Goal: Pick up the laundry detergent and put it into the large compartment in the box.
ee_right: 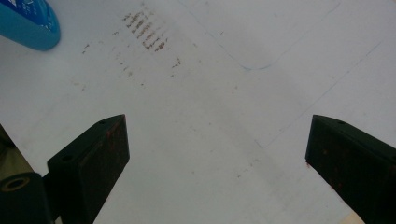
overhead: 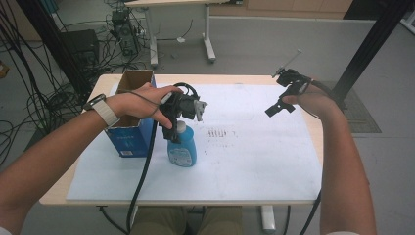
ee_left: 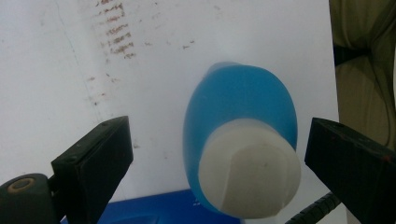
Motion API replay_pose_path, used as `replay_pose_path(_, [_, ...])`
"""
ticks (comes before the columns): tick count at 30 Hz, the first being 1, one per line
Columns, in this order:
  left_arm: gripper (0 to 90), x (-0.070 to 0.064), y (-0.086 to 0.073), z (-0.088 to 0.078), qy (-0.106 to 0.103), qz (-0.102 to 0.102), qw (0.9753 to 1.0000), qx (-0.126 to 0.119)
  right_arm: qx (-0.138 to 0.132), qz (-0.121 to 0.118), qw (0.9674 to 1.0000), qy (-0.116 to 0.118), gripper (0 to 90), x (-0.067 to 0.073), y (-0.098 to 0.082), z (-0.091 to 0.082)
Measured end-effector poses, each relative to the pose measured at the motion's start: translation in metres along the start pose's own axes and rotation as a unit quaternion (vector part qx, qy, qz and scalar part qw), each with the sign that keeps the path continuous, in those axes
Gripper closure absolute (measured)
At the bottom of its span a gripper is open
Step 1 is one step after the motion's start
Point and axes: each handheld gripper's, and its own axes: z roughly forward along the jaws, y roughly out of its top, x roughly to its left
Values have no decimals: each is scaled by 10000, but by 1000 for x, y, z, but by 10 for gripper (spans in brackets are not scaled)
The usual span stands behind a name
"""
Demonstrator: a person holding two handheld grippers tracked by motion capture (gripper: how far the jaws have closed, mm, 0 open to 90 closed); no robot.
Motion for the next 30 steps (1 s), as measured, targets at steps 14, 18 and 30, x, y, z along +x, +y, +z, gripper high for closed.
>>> replay_pose_path(14, [81,-3,4,14,-9,66,9999,88,-15,10,10000,14,62,1,-2,1])
replay_pose_path(18, [82,-3,5,17,-7,85,9999,89,-13,33,10000,28,61,1,-4,3])
replay_pose_path(30, [92,-5,10,27,4,120,9997,192,-32,29,10000,27,62,1,-7,5])
